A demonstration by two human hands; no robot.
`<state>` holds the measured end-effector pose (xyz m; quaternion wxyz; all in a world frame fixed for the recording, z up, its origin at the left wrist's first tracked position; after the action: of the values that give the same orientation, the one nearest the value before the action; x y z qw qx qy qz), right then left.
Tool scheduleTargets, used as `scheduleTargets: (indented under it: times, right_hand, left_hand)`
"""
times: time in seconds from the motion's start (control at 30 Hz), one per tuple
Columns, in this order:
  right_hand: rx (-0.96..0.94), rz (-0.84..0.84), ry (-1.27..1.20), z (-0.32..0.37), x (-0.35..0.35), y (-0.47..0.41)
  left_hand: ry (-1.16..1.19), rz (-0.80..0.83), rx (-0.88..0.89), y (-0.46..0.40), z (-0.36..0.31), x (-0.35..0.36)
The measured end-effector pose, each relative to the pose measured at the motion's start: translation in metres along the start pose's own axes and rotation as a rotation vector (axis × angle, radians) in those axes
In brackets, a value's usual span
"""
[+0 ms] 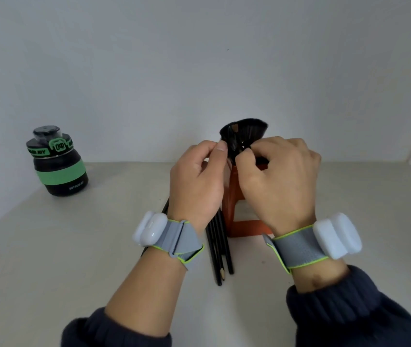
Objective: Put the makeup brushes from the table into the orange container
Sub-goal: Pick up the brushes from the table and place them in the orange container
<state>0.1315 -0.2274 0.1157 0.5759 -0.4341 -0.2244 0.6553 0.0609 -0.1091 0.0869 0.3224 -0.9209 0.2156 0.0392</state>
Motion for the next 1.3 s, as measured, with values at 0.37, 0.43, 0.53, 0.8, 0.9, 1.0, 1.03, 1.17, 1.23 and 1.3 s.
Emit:
scheduleTargets:
  times: [0.37, 0.43, 0.53, 0.8, 0.9, 1.0, 1.03, 1.17, 1.23, 1.3]
  right_hand:
    - [-0.301, -0.166, -0.288, 0.033, -0.005, 0.021]
    - [-0.373, -0.093, -0.408, 0.043, 0.002, 0.029]
    - [-0.350, 0.140, -0.407, 0.049, 0.026, 0.041]
    - [-0.290, 0.856, 0.048, 0.037, 0.103, 0.093]
    - [-0.268, 0.916, 0.038, 0.037, 0.110, 0.098]
    - [-0.221, 0.924, 0.019, 0.036, 0.109, 0.097]
    - [-0.205, 0.927, 0.013, 0.036, 0.108, 0.097]
    - [-0.160, 0.962, 0.027, 0.035, 0.106, 0.097]
    - [-0.140, 0.994, 0.057, 0.035, 0.106, 0.098]
    - [-0.092, 1.005, 0.084, 0.032, 0.105, 0.097]
  left_hand:
    - [-0.133, 0.005, -0.030, -0.013, 0.036, -0.033]
    - [-0.249, 0.065, -0.018, -0.016, 0.046, -0.042]
    - [-0.509, 0.191, -0.014, -0.021, 0.066, -0.054]
    - [-0.919, 0.555, -0.216, -0.017, 0.118, -0.062]
    - [-0.906, 0.545, -0.226, -0.018, 0.123, -0.062]
    - [-0.917, 0.517, -0.255, -0.019, 0.128, -0.065]
    - [-0.937, 0.499, -0.266, -0.020, 0.130, -0.067]
    - [-0.987, 0.439, -0.293, -0.023, 0.134, -0.072]
    - [-0.999, 0.426, -0.304, -0.023, 0.134, -0.074]
    - [-1.020, 0.415, -0.314, -0.024, 0.134, -0.075]
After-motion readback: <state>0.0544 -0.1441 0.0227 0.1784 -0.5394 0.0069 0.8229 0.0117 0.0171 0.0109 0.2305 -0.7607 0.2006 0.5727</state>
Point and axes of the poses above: each hand's wrist, its own y-axis away from the middle knuckle, its own x-axis out of the palm, z = x × y, the point moved 6 cm from there along -y, towards the middle knuckle, and after that the axes turned 10 degrees about -y, right-handed, at the moved point
